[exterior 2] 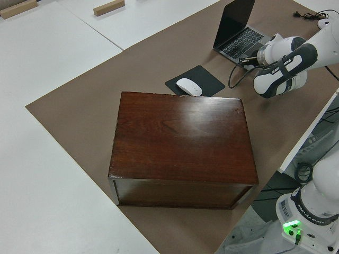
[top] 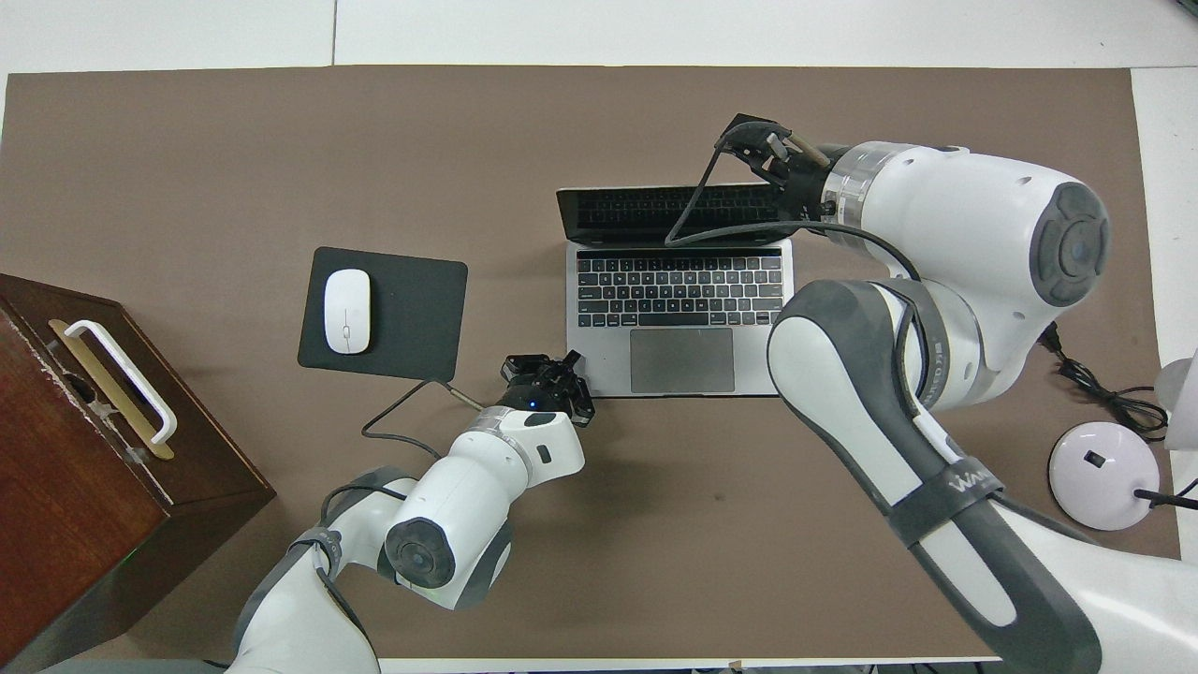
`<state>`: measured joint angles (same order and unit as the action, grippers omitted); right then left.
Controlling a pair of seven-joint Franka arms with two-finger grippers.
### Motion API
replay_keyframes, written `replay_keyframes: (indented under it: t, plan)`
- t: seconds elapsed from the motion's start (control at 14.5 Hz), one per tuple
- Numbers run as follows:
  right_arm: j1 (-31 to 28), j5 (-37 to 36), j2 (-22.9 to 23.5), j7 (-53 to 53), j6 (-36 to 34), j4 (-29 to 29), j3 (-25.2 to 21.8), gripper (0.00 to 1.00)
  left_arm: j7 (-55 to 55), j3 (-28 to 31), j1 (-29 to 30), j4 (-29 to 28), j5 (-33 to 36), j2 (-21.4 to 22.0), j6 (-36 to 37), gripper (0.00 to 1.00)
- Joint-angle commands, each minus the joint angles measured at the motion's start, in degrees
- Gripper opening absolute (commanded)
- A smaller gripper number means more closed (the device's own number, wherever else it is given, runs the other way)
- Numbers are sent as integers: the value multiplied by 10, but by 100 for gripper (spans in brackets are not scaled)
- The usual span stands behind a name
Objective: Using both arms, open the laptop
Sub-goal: 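Push the lid fully open and withdraw the right gripper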
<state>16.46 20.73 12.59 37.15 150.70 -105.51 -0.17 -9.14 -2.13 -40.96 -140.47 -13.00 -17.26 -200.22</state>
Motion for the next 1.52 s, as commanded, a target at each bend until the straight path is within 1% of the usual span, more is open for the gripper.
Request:
replay_keyframes:
  t: [0.0,0.21,0.41,0.55,0.69,0.9,1.03,1.1,1.17,1.24,1.38,1.45]
  plan:
    - [-15,-12,16,-13,-25,33,3,100,-2,6,-11,11,6,-37,-4,0]
    - [-18,-12,16,-20,-30,33,3,100,-2,6,-11,11,6,-37,-4,0]
    - [-18,-11,12,-18,-72,34,3,100,-2,6,-11,11,6,-36,-4,0]
    - [-22,-12,2,-19,-119,40,0,100,-2,6,-11,11,6,-37,-4,0]
    - [-34,-17,-7,-18,-184,68,0,100,2,6,-11,11,6,-37,-4,0]
    - [-35,-21,-24,-17,-263,103,-4,100,24,4,-11,23,2,-37,-5,0]
    - [-36,-22,-28,-16,-343,156,-15,100,46,3,-11,26,2,-34,-4,0]
    - [-37,-32,-34,-19,-380,180,-25,100,60,3,-13,26,2,-30,-4,0]
    - [-38,-58,-42,-24,-410,196,-33,100,79,3,-18,29,2,-24,-3,0]
    - [-39,-84,-52,-52,-443,207,-37,100,91,3,-19,31,2,-16,-3,0]
    - [-61,-115,-77,-134,-493,207,-38,100,110,-1,-18,32,2,-2,6,0]
    - [-78,-123,-87,-166,-516,208,-38,100,116,-1,-18,35,1,10,33,0]
